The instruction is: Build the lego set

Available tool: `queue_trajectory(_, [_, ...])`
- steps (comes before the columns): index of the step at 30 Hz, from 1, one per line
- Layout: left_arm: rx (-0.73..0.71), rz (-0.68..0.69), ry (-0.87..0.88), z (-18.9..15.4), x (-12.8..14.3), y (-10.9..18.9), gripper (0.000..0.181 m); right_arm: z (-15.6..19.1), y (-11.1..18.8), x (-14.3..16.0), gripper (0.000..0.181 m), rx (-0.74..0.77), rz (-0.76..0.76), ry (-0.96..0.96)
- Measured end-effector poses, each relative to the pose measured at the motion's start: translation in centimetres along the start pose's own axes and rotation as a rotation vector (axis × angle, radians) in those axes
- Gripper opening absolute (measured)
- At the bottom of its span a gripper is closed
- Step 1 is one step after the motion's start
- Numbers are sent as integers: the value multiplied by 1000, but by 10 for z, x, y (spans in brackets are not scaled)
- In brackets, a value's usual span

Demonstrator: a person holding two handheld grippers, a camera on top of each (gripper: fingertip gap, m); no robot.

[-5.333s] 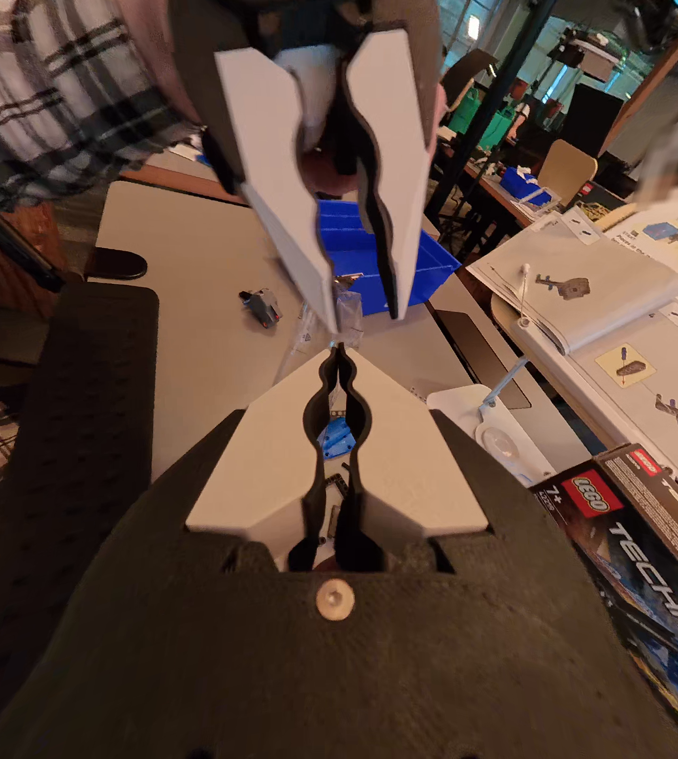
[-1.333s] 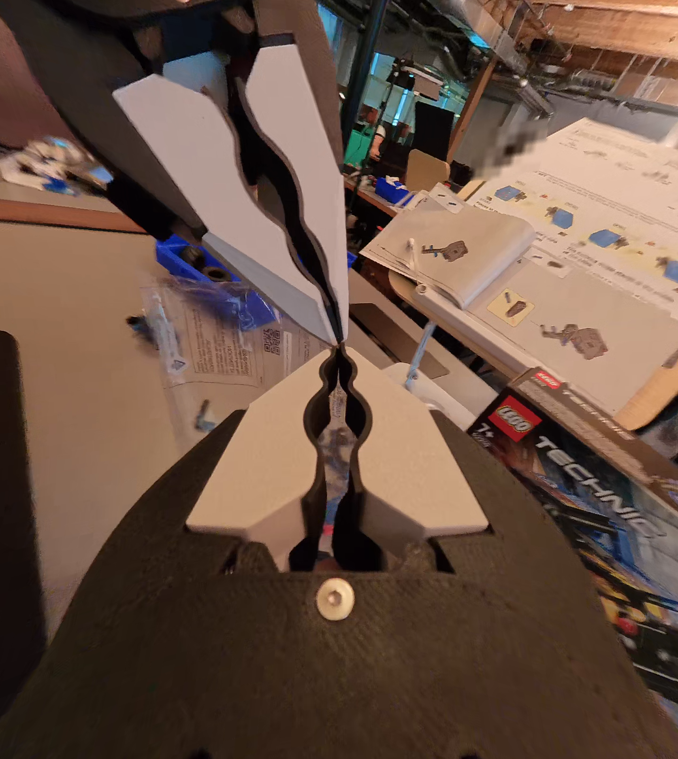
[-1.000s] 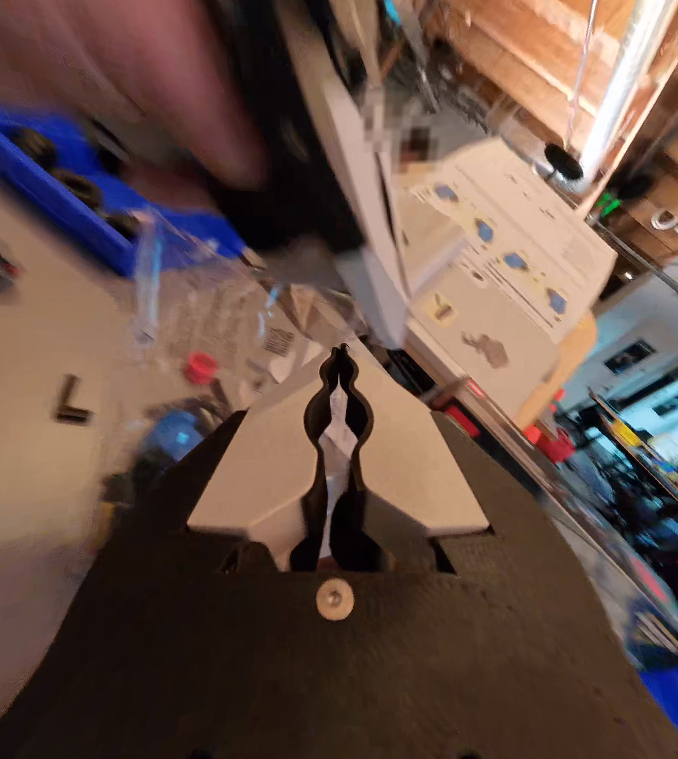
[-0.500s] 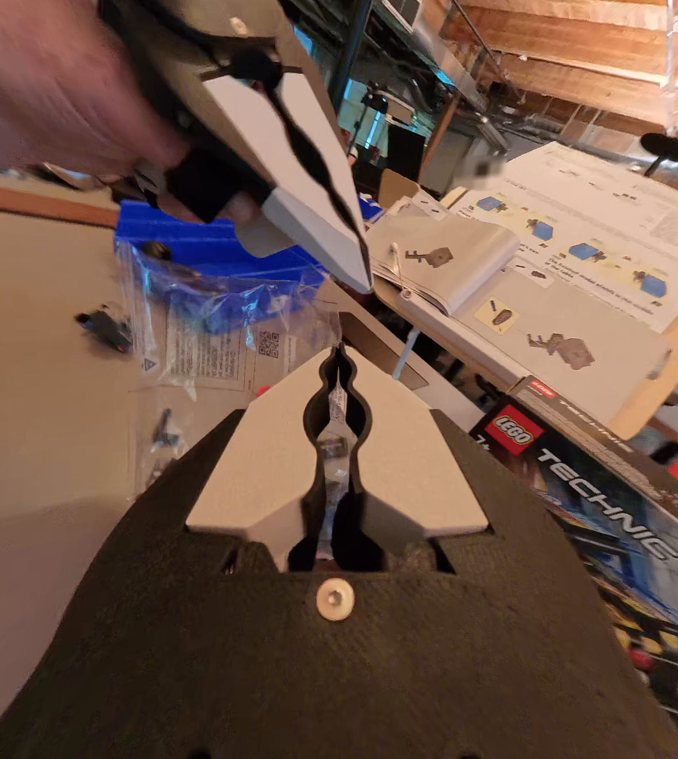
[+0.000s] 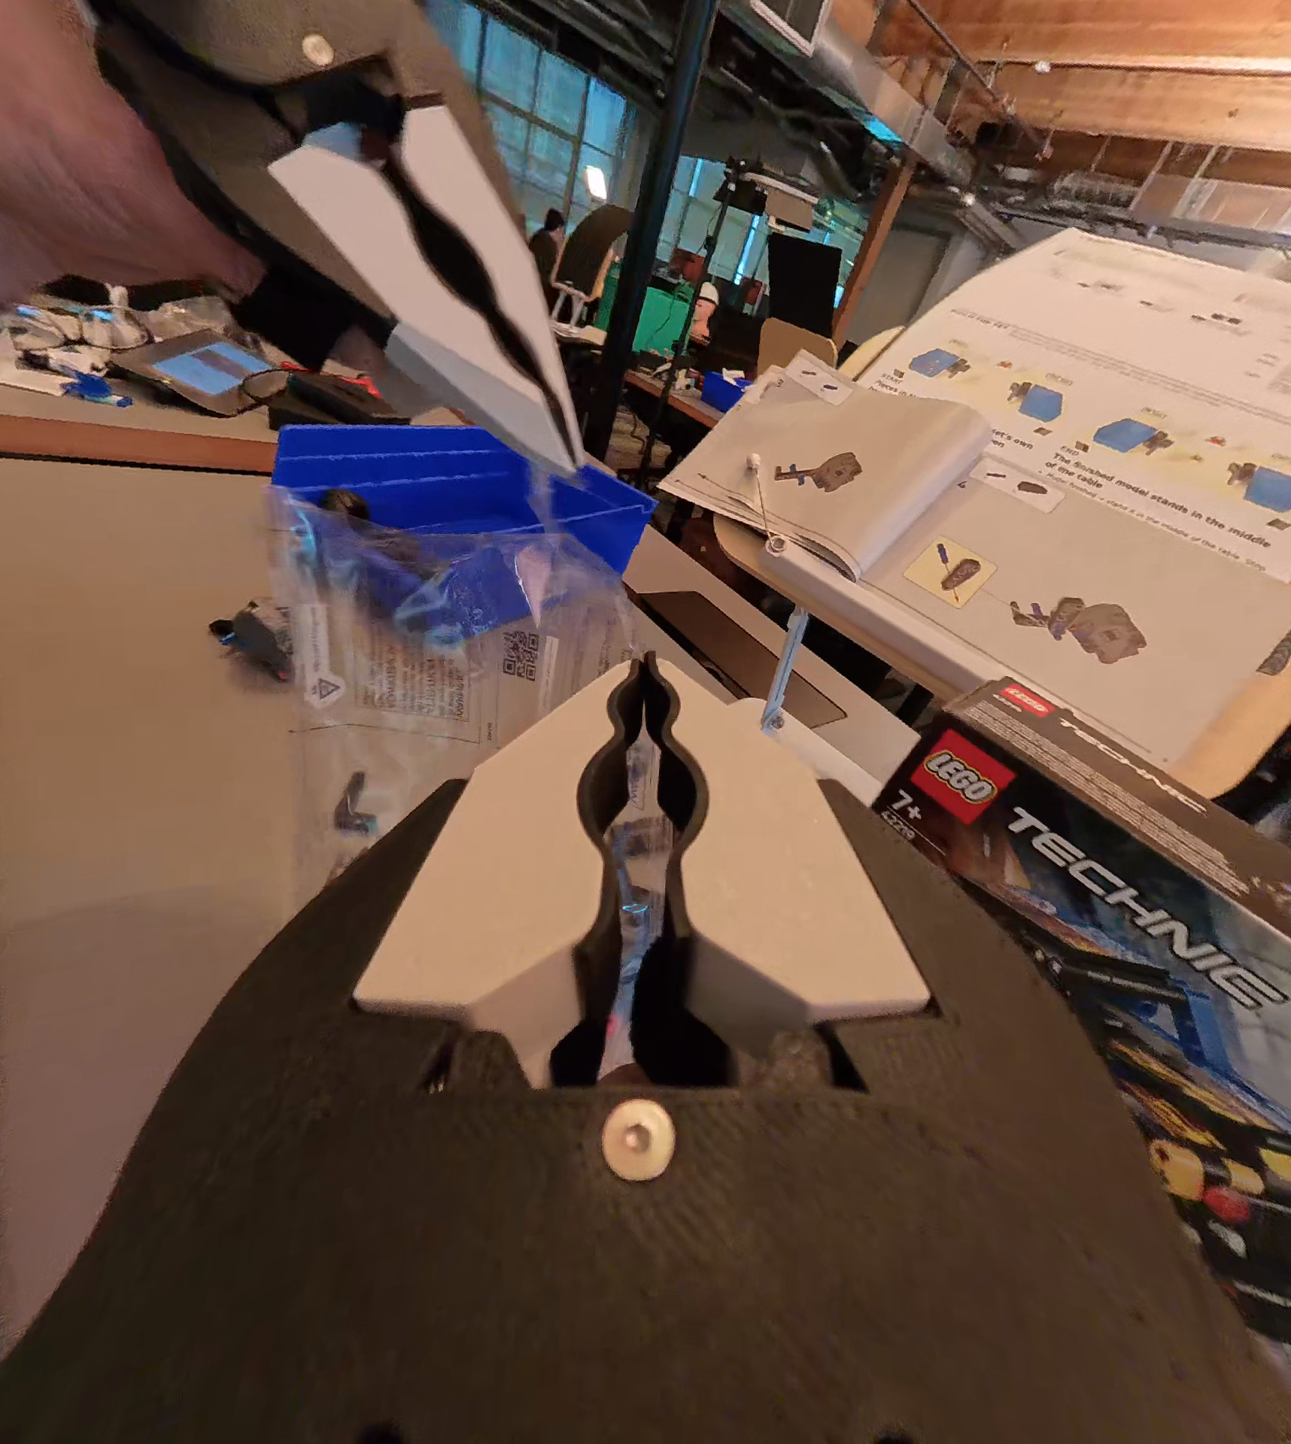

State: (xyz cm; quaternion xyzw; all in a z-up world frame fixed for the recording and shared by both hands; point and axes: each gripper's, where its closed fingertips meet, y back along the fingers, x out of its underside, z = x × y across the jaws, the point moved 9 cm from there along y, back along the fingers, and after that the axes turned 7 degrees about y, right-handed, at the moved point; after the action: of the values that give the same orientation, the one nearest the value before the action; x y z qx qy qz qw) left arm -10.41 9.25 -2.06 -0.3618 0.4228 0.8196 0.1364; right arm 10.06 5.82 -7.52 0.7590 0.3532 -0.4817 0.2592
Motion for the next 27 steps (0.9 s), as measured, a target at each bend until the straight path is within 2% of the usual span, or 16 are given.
queue_trajectory(3, [-127, 132, 53, 20, 46, 7, 0, -7, 8, 4, 0, -13, -21, -53])
queue_trajectory(6, [-112, 151, 119, 22, 81, 18, 0, -13, 13, 7, 0, -33, -24, -84])
queue_trajectory(8, [-39, 100, 136, 12, 86, 25, 0, -14, 14, 7, 0, -63, -32, -104])
queue_trajectory(9, [-26, 70, 141, 8, 84, 27, 2, -13, 14, 6, 0, -72, -32, -106])
queue_trajectory(10, [-13, 38, 139, 5, 79, 28, 22, -13, 13, 5, 0, -82, -31, -107])
queue_trajectory(13, [101, -118, 157, -9, 47, 32, 49, -10, 9, 2, 0, -105, -22, -99])
queue_trajectory(14, [130, -157, 141, -13, 35, 33, 52, -9, 8, 1, 0, -112, -21, -94])
queue_trajectory(16, [181, -222, 83, -21, 11, 32, 41, -7, 7, -1, 0, -145, -35, -86])
queue_trajectory(18, [225, -196, 30, -27, -6, 17, 32, -7, 7, -4, 0, -169, -46, -68])
queue_trajectory(22, [380, -100, 0, -25, -14, -23, 0, -7, 8, -8, 0, -212, -43, -13])
queue_trajectory(27, [537, -165, 86, -22, -21, -24, 0, -22, 15, -1, 0, -190, -48, -61])
